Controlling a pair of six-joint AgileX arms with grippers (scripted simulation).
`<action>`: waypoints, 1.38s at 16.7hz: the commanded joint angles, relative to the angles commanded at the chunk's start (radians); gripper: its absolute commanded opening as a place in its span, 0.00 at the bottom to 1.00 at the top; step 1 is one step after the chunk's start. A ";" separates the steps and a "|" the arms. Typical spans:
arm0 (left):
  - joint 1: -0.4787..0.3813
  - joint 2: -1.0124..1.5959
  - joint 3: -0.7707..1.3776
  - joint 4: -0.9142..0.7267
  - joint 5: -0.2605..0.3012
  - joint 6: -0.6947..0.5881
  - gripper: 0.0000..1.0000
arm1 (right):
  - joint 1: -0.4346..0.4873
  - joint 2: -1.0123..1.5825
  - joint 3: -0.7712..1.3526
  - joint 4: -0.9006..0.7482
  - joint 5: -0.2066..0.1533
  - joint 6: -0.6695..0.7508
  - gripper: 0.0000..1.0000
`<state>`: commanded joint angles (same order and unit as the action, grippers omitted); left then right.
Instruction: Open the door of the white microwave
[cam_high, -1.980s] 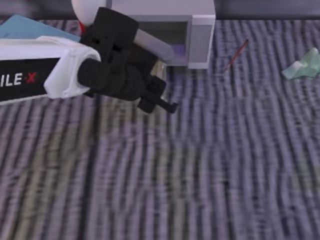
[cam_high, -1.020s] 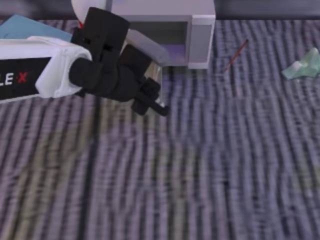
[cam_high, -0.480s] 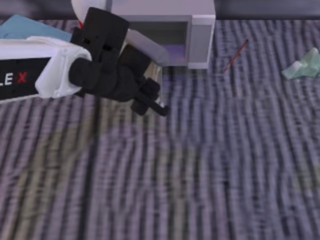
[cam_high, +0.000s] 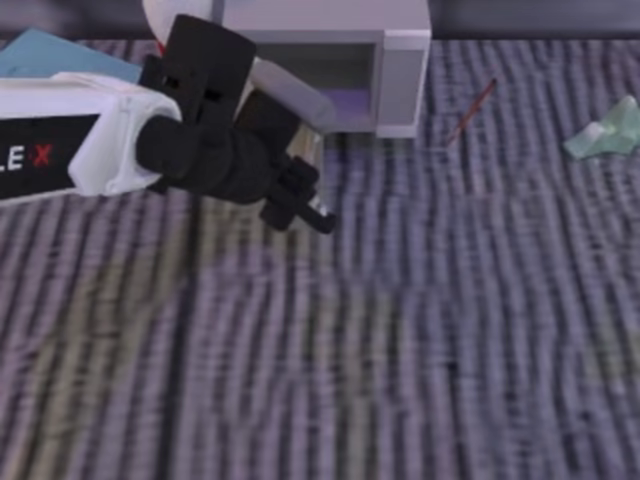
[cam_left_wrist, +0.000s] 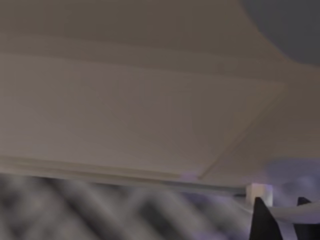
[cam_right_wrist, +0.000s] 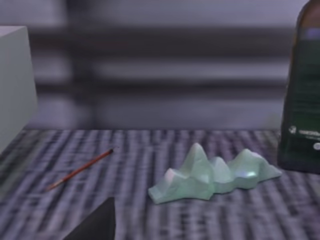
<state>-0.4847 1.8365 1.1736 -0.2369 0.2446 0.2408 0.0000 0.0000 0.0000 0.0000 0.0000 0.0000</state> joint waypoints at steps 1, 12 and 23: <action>0.005 -0.003 -0.002 -0.002 0.007 0.012 0.00 | 0.000 0.000 0.000 0.000 0.000 0.000 1.00; 0.036 -0.016 -0.011 -0.016 0.048 0.075 0.00 | 0.000 0.000 0.000 0.000 0.000 0.000 1.00; 0.036 -0.016 -0.011 -0.016 0.048 0.075 0.00 | 0.000 0.000 0.000 0.000 0.000 0.000 1.00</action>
<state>-0.4488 1.8210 1.1628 -0.2531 0.2931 0.3161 0.0000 0.0000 0.0000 0.0000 0.0000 0.0000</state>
